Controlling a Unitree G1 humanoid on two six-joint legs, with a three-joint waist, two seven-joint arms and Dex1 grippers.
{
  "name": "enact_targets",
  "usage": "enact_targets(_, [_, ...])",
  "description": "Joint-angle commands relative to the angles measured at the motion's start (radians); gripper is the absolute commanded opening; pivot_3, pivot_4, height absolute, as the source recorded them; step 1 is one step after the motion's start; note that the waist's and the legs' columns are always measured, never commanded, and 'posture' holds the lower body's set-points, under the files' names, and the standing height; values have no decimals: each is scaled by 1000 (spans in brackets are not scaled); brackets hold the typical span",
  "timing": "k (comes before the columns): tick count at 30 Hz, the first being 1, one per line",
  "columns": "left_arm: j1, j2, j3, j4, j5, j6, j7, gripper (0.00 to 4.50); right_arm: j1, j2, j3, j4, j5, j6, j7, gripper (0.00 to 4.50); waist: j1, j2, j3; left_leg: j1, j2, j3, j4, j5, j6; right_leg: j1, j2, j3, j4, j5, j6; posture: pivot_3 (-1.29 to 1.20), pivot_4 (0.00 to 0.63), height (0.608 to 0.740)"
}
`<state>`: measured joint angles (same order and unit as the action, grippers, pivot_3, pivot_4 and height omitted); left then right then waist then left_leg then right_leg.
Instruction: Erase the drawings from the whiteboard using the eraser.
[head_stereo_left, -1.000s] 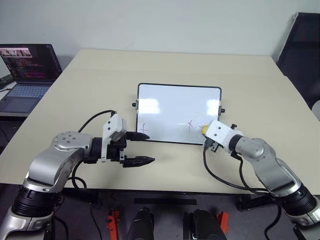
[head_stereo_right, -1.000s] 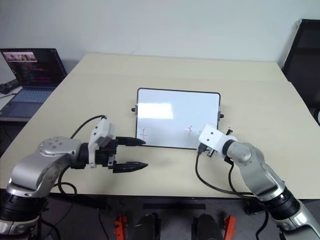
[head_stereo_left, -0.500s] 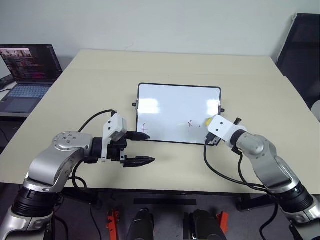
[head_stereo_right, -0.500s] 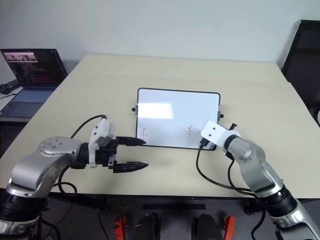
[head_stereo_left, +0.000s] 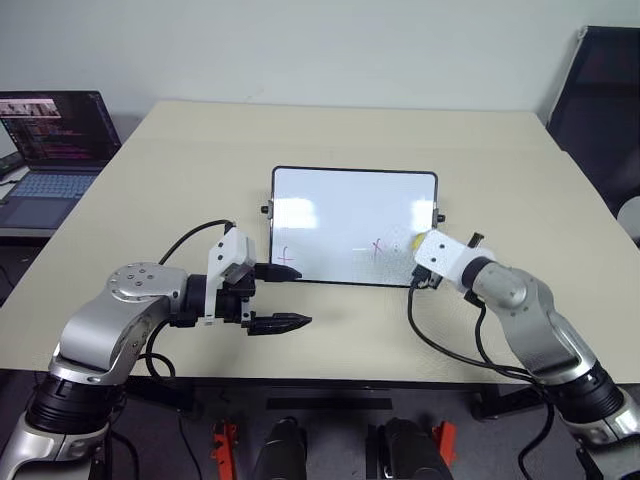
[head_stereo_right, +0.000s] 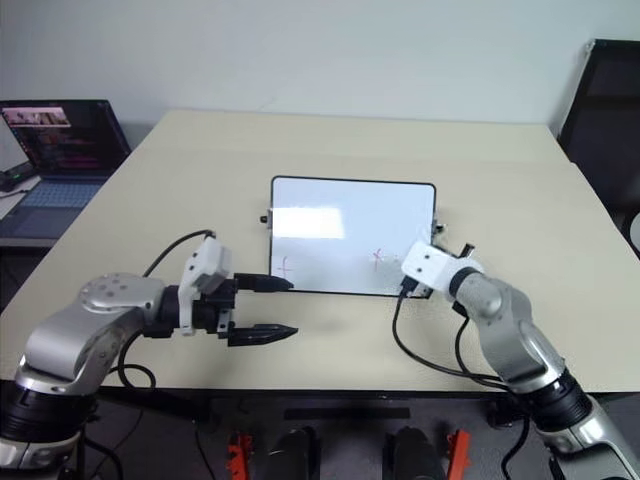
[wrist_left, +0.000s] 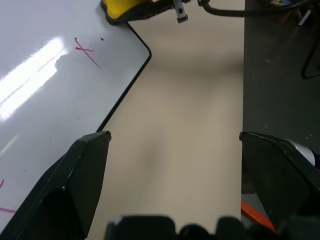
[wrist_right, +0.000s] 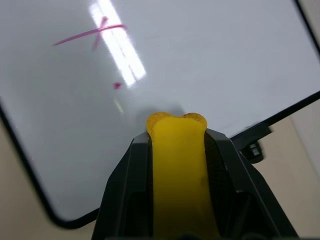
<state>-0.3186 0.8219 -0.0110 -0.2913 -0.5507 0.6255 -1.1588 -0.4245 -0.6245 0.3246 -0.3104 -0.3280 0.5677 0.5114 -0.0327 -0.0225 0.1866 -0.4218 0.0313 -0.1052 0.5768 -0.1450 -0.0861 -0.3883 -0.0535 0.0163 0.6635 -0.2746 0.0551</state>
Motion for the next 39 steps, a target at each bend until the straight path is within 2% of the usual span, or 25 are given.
enact_targets(1, [-17, -2, 10, -35, -16, 1, 9, 4500, 15, -37, 62, -30, 11, 13, 137, 1066, 0, 0, 0, 0, 0, 0, -1, 0, 0, 0, 0, 0, 0, -1, 0, 0, 150, 740])
enact_targets(3, [-19, -2, 13, -35, -17, 2, 15, 4500, 18, -36, 99, -36, 15, 7, 190, 1066, 0, 0, 0, -1, 0, 0, -1, 0, 0, 0, 0, 0, -1, -1, 1, 0, 150, 740])
enact_targets(7, [-10, 4, 22, -39, -21, 4, 20, 4500, -55, 57, 55, 42, -44, -43, 47, 1066, -14, 0, 0, 0, 0, 0, -1, 0, 0, 0, 0, 0, 0, -1, 0, 0, 150, 740])
enact_targets(10, [-4, 5, 25, -45, -23, 7, 23, 4500, -73, 82, 35, 68, -56, -65, 7, 1065, -15, 0, 0, 1, 0, 0, -1, 0, 0, 0, 0, 0, 1, 0, 0, 0, 150, 740])
enact_targets(21, [22, 3, 31, -44, -22, -5, 28, 4500, 22, 12, 76, 0, -38, 12, 189, 1048, -8, 0, 0, 0, 0, 0, -1, 0, 0, 0, 0, 0, 0, -1, 0, 0, 150, 740])
enact_targets(25, [37, -3, 39, -35, -18, -10, 43, 4500, 9, 46, 39, -11, -41, -18, 147, 1048, -7, 0, 0, 1, 0, 0, -1, 0, 0, 0, 0, 0, 0, 0, 0, 0, 150, 740])
enact_targets(28, [61, -27, 65, -26, -7, -26, 92, 4500, 5, 118, -45, -37, 37, -36, 110, 1048, -8, 0, 0, 1, 0, 0, -1, 0, 0, 0, 0, 0, 1, 0, 0, 0, 150, 740])
enact_targets(32, [102, -72, 92, -28, 10, -58, 164, 4500, 117, 184, -120, -138, 197, -17, 159, 1047, -1, 0, 0, -2, 0, 0, -2, 0, 0, -1, 0, 0, -1, -1, 1, 0, 150, 740])
enact_targets(35, [132, -105, 113, -44, 17, -76, 222, 4500, 208, 186, -155, -202, 266, -26, 174, 1037, 5, 0, 0, -3, 0, -1, -3, -1, -1, -1, 0, -1, -1, -2, 6, 0, 150, 740])
enact_targets(39, [177, -147, 157, -71, 3, -68, 306, 4500, 313, 194, -232, -278, 366, 36, 168, 1037, 4, 0, 1, -3, 0, 0, -3, -2, -2, -1, 0, -1, -1, -3, 4, 0, 150, 740])
